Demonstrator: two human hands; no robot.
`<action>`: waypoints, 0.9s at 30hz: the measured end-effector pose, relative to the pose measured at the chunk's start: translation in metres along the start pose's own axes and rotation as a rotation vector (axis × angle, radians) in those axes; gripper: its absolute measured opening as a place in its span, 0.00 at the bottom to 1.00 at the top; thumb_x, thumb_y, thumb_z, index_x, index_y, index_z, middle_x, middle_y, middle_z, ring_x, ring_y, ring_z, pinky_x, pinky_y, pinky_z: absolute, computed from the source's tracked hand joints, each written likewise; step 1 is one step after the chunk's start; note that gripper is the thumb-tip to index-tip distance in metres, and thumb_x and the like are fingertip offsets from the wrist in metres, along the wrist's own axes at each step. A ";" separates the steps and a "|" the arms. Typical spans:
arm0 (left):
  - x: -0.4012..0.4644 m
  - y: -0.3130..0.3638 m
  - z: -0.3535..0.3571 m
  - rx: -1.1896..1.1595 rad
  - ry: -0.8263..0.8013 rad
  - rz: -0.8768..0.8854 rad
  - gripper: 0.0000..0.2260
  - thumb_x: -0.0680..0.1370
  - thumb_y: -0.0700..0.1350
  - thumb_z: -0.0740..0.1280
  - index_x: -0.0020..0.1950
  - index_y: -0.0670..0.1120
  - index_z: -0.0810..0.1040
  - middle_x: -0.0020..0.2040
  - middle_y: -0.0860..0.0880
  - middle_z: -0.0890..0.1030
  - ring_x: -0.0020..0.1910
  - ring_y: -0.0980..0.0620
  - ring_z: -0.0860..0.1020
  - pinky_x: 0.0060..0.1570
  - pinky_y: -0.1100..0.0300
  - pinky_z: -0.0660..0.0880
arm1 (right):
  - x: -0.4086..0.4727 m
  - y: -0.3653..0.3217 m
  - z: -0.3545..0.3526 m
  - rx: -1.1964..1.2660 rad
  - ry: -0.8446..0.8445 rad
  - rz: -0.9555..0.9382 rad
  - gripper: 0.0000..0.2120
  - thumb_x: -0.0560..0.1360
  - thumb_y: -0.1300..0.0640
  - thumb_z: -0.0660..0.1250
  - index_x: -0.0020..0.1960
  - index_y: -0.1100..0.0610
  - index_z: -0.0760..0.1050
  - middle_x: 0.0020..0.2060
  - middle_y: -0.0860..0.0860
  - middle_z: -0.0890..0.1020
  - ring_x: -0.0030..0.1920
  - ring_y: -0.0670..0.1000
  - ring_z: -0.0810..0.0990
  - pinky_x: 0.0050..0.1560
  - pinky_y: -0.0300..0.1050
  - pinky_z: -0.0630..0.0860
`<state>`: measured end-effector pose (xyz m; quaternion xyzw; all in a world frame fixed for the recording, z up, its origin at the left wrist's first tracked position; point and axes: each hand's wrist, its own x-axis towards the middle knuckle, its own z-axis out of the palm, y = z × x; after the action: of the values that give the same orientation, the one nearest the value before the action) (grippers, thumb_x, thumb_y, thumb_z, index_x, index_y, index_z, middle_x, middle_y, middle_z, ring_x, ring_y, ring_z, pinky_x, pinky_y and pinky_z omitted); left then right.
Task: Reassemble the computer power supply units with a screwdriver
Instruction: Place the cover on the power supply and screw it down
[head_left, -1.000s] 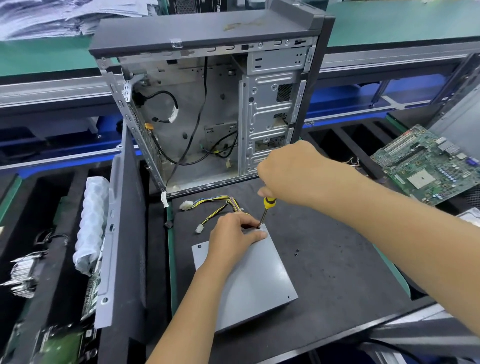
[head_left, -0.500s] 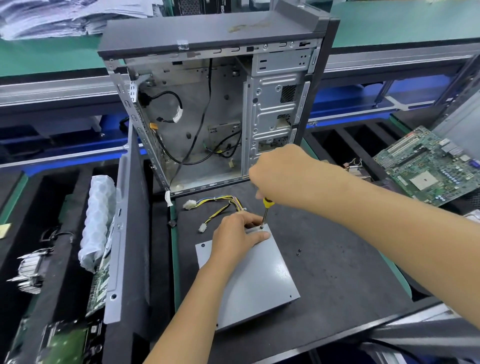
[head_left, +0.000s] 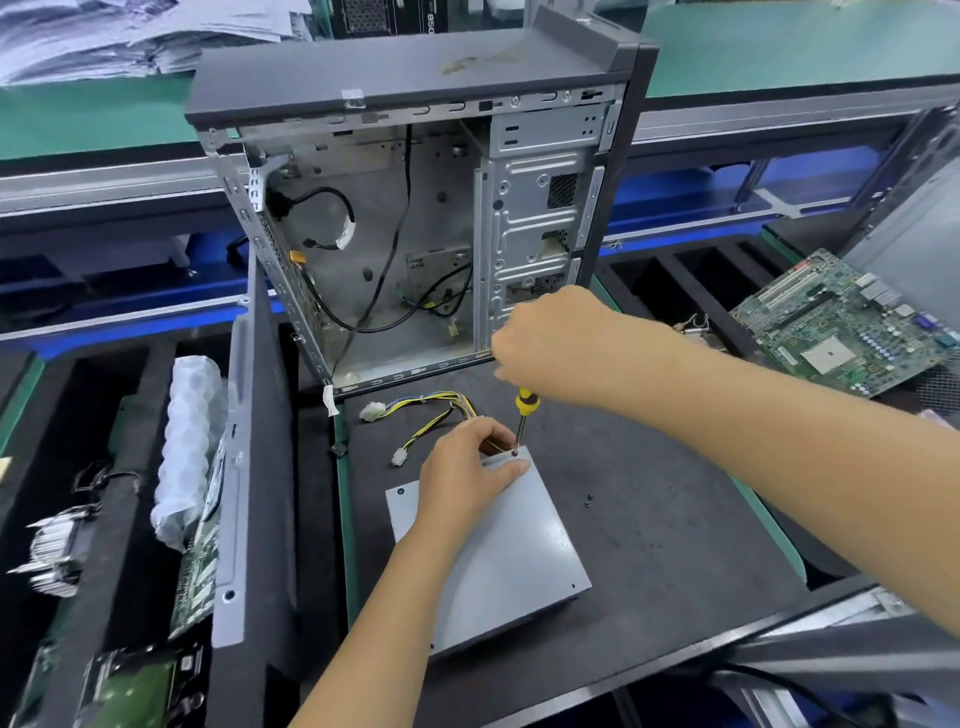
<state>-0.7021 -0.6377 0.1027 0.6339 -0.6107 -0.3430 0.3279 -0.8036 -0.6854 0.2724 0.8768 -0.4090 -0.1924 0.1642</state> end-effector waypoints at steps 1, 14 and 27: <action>-0.001 0.000 0.000 -0.012 -0.002 0.008 0.08 0.69 0.45 0.76 0.41 0.54 0.78 0.42 0.59 0.81 0.49 0.63 0.78 0.49 0.67 0.71 | 0.001 -0.001 0.001 -0.041 -0.003 0.019 0.07 0.81 0.58 0.57 0.44 0.55 0.66 0.43 0.53 0.75 0.38 0.55 0.68 0.32 0.45 0.61; -0.002 -0.002 0.000 -0.003 0.010 0.045 0.06 0.70 0.45 0.76 0.43 0.51 0.81 0.43 0.58 0.81 0.47 0.60 0.78 0.46 0.65 0.72 | 0.003 -0.008 -0.006 -0.049 -0.031 0.046 0.09 0.81 0.58 0.57 0.42 0.57 0.63 0.40 0.52 0.71 0.37 0.54 0.69 0.28 0.43 0.57; -0.001 0.000 -0.001 -0.011 -0.014 0.034 0.08 0.72 0.42 0.75 0.41 0.55 0.79 0.46 0.56 0.82 0.59 0.51 0.78 0.57 0.51 0.74 | 0.005 0.004 -0.007 0.157 -0.061 -0.054 0.07 0.81 0.58 0.58 0.47 0.60 0.70 0.38 0.54 0.67 0.39 0.57 0.72 0.34 0.45 0.65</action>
<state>-0.7013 -0.6371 0.1027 0.6191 -0.6219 -0.3452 0.3330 -0.7998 -0.6904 0.2795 0.8914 -0.4039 -0.1906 0.0771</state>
